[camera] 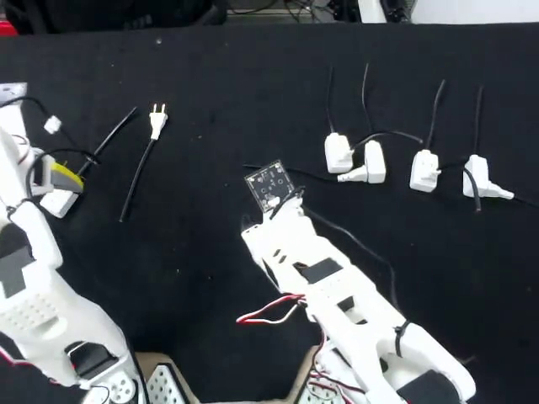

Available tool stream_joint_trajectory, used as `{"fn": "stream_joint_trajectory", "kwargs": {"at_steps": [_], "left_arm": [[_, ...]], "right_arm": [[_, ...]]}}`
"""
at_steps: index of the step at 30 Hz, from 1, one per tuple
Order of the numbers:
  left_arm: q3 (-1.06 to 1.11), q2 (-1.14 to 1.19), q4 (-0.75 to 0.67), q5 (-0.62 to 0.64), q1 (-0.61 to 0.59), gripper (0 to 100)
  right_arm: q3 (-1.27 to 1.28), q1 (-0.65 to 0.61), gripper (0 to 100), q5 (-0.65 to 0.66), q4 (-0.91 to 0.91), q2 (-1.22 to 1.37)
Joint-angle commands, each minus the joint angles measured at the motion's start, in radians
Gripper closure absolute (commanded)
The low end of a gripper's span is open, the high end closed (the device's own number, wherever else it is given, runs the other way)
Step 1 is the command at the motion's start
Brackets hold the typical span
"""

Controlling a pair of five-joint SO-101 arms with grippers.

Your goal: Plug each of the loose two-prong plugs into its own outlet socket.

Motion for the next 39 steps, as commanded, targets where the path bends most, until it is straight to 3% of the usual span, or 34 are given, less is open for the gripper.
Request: {"fn": "stream_joint_trajectory", "kwargs": {"at_steps": [1, 21, 27, 39], "left_arm": [[-0.116, 0.029, 0.006, -0.061, -0.021, 65], [-0.197, 0.155, 0.009, -0.069, -0.027, 65], [-0.366, 0.167, 0.133, -0.069, -0.021, 65], [-0.44, 0.167, 0.135, -0.069, -0.018, 65]], "right_arm": [[0.001, -0.008, 76.7, 0.012, -0.023, -0.03], [0.001, -0.008, 76.6, 0.011, -0.023, -0.03], [0.001, -0.008, 76.6, 0.011, -0.023, -0.03], [0.001, -0.008, 76.6, 0.012, -0.023, -0.03]]}}
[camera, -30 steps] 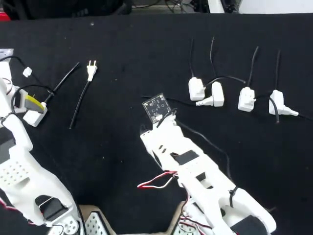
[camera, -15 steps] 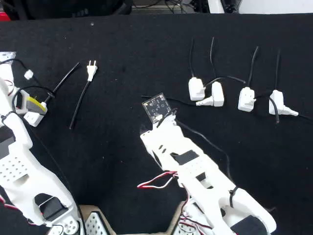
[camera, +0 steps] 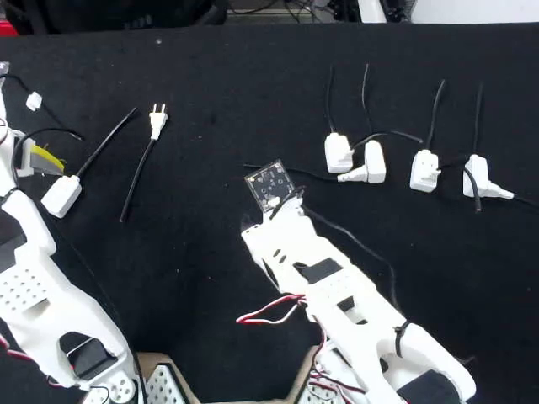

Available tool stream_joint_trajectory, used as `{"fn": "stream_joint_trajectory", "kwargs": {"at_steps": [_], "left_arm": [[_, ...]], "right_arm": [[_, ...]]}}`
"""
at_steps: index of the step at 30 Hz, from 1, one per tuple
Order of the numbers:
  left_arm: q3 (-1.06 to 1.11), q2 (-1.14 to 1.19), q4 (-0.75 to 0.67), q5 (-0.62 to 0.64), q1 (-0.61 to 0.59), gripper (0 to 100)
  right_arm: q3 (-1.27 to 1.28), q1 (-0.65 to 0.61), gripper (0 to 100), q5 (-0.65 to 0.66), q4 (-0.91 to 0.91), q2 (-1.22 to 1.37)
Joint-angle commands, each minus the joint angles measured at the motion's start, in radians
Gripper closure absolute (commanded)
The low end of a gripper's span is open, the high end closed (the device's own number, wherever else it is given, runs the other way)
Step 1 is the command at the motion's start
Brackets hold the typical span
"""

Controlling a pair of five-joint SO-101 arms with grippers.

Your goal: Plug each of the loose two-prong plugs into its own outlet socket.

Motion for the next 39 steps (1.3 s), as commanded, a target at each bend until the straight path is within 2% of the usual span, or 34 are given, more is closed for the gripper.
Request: {"fn": "stream_joint_trajectory", "kwargs": {"at_steps": [1, 12, 17, 21, 39], "left_arm": [[-0.061, -0.012, 0.002, -0.012, 0.01, 65], [-0.068, 0.114, 0.008, -0.015, 0.019, 65], [-0.084, 0.19, 0.009, -0.127, 0.039, 65], [-0.133, 0.212, 0.009, -0.169, 0.038, 65], [-0.183, 0.315, 0.003, -0.167, 0.059, 65]], "right_arm": [[0.001, -0.008, 76.6, 0.012, -0.023, -0.03], [0.001, -0.008, 76.6, 0.012, -0.023, -0.03], [0.001, -0.008, 76.6, 0.012, -0.023, -0.03], [0.001, -0.008, 76.6, 0.012, -0.023, -0.03], [0.001, -0.008, 76.6, 0.014, -0.023, -0.03]]}}
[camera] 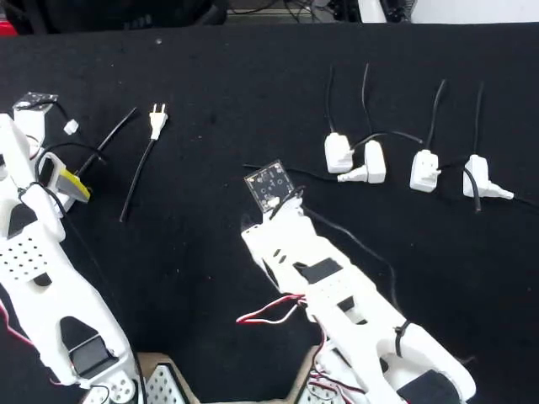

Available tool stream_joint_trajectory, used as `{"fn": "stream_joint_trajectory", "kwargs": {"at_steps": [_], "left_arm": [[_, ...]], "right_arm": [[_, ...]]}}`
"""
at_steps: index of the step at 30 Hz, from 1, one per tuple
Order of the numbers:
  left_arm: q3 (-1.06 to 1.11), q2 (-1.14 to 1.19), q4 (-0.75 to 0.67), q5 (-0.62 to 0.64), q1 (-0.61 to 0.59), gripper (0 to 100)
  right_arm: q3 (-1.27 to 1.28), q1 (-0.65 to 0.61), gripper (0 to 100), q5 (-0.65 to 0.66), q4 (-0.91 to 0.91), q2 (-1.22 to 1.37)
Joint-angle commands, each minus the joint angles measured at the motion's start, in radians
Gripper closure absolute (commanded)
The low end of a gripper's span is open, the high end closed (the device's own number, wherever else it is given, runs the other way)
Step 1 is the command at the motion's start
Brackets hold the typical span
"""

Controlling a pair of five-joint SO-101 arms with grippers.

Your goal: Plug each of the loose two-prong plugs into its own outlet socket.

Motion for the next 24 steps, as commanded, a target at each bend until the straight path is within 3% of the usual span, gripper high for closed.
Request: {"fn": "stream_joint_trajectory", "kwargs": {"at_steps": [1, 9, 17, 24], "left_arm": [[-0.051, -0.017, 0.006, -0.008, 0.015, 65], [-0.051, -0.015, 0.034, -0.006, 0.025, 66], [-0.05, -0.015, 0.146, -0.003, 0.073, 98], [-0.062, -0.046, 0.249, -0.002, 0.068, 97]], "right_arm": [[0.001, -0.008, 76.6, 0.009, -0.023, -0.03], [0.001, -0.008, 76.6, 0.009, -0.023, -0.03], [0.001, -0.008, 76.6, 0.009, -0.023, -0.03], [0.001, -0.008, 76.6, 0.009, -0.023, -0.03]]}}
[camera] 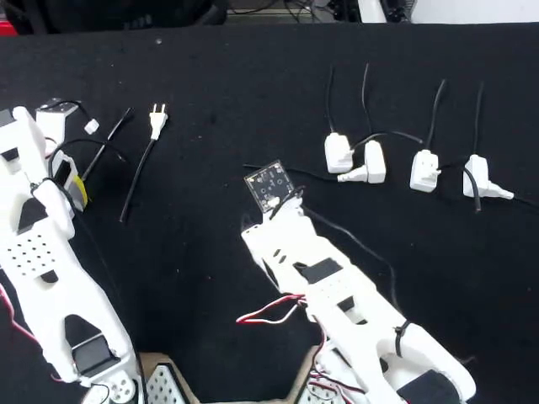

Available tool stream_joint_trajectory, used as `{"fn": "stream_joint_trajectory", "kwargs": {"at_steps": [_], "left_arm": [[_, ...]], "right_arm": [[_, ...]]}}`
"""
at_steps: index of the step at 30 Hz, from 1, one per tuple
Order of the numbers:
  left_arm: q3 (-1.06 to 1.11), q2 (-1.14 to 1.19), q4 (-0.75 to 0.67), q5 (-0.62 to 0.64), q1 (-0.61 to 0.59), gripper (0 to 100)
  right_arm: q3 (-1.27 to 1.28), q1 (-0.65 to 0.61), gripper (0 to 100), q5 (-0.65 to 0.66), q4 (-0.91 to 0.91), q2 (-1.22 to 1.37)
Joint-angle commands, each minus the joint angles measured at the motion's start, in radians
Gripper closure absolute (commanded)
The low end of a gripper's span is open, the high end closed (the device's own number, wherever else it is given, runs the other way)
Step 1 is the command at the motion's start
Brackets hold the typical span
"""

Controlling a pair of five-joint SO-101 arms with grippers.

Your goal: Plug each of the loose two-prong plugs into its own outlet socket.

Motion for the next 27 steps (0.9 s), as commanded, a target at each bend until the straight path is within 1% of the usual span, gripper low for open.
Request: {"fn": "stream_joint_trajectory", "kwargs": {"at_steps": [1, 5, 9, 12, 16, 19, 22, 25, 27], "left_arm": [[-0.061, -0.06, 0.072, -0.002, -0.005, 97], [-0.07, -0.13, 0.135, 0.048, -0.025, 97], [-0.018, -0.265, 0.137, 0.135, -0.071, 97], [0.108, -0.367, 0.137, 0.153, -0.077, 97], [0.36, -0.534, 0.127, 0.155, -0.056, 97], [0.581, -0.687, 0.052, 0.164, -0.042, 97], [0.825, -0.845, -0.084, 0.238, -0.025, 97], [1.061, -0.997, -0.222, 0.321, 0.025, 97], [1.19, -1.079, -0.295, 0.373, 0.07, 97]], "right_arm": [[0.001, -0.008, 76.6, 0.009, -0.023, -0.03], [-0.001, -0.008, 76.6, 0.009, -0.023, -0.03], [-0.001, -0.008, 76.6, 0.009, -0.023, -0.03], [-0.001, -0.008, 76.6, 0.009, -0.023, -0.03], [-0.001, -0.008, 76.6, 0.009, -0.023, -0.03], [-0.001, 0.0, 76.8, 0.009, -0.025, -0.038], [-0.012, 0.035, 76.8, 0.003, -0.021, -0.038], [-0.022, 0.072, 76.8, 0.002, -0.02, -0.038], [-0.022, 0.074, 76.8, 0.002, -0.02, -0.036]]}}
